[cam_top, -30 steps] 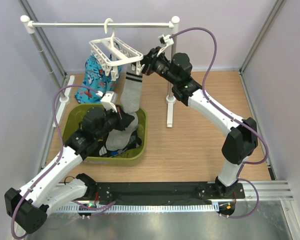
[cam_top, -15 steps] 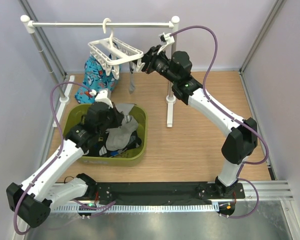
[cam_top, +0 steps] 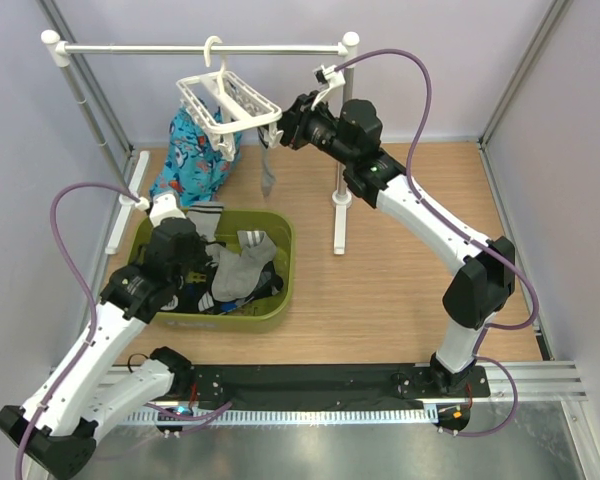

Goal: Remove the socks clipped to the hanger

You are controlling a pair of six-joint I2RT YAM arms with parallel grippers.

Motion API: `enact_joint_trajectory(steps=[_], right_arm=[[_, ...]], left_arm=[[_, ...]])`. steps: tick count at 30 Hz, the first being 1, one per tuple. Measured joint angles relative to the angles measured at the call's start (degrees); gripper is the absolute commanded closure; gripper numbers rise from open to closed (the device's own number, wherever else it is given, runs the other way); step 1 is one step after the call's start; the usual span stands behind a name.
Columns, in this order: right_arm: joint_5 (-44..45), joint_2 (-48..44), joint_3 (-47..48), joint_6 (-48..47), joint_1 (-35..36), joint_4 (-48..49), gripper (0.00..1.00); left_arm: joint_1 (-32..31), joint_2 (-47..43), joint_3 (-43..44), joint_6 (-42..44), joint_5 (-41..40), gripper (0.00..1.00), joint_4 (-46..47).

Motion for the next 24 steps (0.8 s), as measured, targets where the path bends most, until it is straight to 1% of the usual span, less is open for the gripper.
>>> enact_joint_trajectory(steps=[5, 9, 14, 16, 19, 20, 21, 22, 23, 24], right_arm=[[-0.35, 0.00, 0.66, -0.11, 0.00, -1.09, 0.99], [-0.42, 0.00, 0.72, -0.26, 0.00, -1.55, 0.99], [-0.57, 0.11, 1.03, -0.42, 0.02, -2.23, 0.99], [-0.61, 0.20, 1.22, -0.44, 0.02, -2.54, 0.99], [-0.92, 0.35, 1.57, -0.42, 0.02, -2.80, 0.99], [-1.09, 0.35, 1.57, -0.42, 0.02, -2.82, 0.99], [-1.27, 0.37, 1.57, -0.42, 0.02, -2.89, 0.99], [-1.42, 0.37, 1.57, -0.44, 0.02, -2.95, 0.99], [-1.53, 0.37, 1.57, -0.46, 0.02, -3.04, 0.99], [-1.68, 0.37, 1.57, -0.55, 0.02, -3.10, 0.99]], left_arm=[[0.00, -2.43, 1.68, -0.13, 0.70, 1.00, -4.79], [0.00, -6.25, 6.69, 0.35, 0.96, 1.00, -7.56], [0.00, -8.31, 14.14, 1.03, 1.27, 1.00, -10.25], [0.00, -8.26, 14.82, 1.07, 1.46, 1.00, -10.12], [0.00, -7.82, 12.15, 0.98, 2.62, 0.99, -9.66], [0.00, -7.58, 10.40, 0.92, 3.06, 0.96, -8.96], [0.00, -7.32, 8.46, 0.76, 3.67, 0.90, -8.24], [0.00, -6.95, 6.99, 0.68, 4.13, 0.82, -7.89], [0.00, -6.29, 5.38, 0.61, 4.76, 0.59, -7.67], [0.00, -5.68, 4.09, 0.55, 5.38, 0.49, -7.41]])
